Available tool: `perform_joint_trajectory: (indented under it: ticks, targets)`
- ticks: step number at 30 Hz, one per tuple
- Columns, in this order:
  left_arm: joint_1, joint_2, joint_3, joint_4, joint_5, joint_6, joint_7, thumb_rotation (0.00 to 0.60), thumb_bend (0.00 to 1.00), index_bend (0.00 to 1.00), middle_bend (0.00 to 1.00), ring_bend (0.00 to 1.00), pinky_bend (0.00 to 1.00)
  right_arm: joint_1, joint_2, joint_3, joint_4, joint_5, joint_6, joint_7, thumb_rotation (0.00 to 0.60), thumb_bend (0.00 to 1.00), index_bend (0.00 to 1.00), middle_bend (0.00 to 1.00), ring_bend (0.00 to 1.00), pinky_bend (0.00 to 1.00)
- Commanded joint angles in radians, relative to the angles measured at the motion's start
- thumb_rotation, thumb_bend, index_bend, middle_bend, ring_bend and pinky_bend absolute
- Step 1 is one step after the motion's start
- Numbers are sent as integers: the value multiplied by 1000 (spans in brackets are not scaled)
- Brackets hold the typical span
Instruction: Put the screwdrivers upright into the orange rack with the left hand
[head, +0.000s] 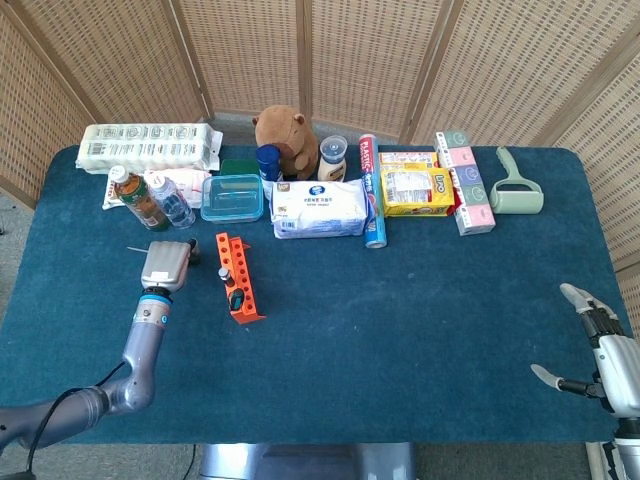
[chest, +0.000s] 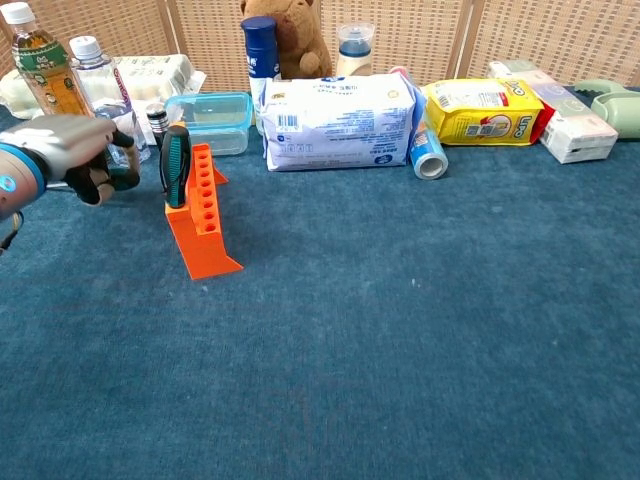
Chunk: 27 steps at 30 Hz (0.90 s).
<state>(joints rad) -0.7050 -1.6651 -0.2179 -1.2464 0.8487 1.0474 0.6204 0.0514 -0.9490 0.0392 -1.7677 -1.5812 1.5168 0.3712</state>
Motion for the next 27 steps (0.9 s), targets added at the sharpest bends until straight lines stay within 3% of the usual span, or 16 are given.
perform_joint_trajectory:
  ticks: [1, 11, 27]
  targets:
    - [25, 77, -17, -110, 15, 40, -22, 600, 510, 741, 981, 1000, 967, 0, -1, -1, -1, -1, -1, -2, 600, 163, 4, 97, 93, 89]
    - [74, 298, -49, -384, 53, 126, -44, 600, 521, 748, 981, 1000, 968, 2, -6, -6, -10, -12, -2, -29, 600, 163, 4, 97, 94, 89]
    - [112, 475, -65, -611, 101, 184, -98, 600, 520, 750, 981, 1000, 967, 5, -12, -8, -18, -15, -4, -51, 600, 163, 4, 97, 93, 89]
